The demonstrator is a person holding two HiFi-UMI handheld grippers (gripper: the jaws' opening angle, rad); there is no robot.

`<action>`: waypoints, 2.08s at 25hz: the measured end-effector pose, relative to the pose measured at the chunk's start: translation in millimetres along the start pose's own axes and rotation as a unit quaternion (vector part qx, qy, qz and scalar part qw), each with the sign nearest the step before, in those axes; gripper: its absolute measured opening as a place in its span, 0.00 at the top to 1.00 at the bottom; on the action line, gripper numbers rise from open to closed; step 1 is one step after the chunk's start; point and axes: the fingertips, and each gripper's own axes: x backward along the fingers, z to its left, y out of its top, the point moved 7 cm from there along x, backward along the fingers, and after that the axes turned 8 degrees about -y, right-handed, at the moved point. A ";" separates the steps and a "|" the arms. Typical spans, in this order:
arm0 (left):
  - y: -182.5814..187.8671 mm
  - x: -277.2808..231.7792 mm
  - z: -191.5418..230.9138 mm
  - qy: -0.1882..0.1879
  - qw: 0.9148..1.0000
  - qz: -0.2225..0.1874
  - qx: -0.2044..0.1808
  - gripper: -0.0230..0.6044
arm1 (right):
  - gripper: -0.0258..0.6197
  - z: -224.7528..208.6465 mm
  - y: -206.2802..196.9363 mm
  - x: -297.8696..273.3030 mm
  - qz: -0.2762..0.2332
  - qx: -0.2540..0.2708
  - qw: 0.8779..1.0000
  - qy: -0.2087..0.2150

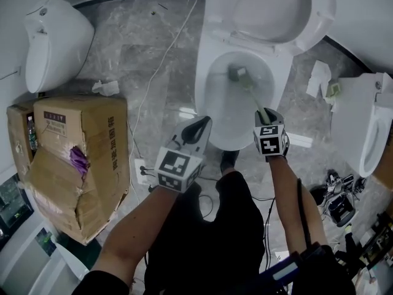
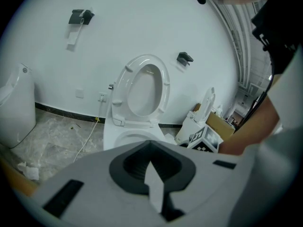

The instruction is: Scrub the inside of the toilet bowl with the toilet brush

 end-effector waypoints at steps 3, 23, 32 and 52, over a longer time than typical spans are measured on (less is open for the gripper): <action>-4.1 0.9 -3.1 -0.002 1.000 0.005 0.002 0.95 | 0.80 4.8 -8.4 7.2 0.003 0.002 1.000 0.003; -18.0 34.1 5.3 -0.010 1.000 0.016 0.007 0.95 | 0.80 64.5 -1.7 16.0 0.007 0.007 0.999 0.032; -15.5 29.4 14.6 -0.008 1.000 0.013 0.014 0.95 | 0.80 38.7 33.4 -11.6 -0.014 0.015 1.000 0.013; -3.3 -1.7 -19.3 -0.049 0.998 0.027 -0.012 0.95 | 0.80 4.7 -0.9 8.9 0.010 -0.004 1.000 -0.015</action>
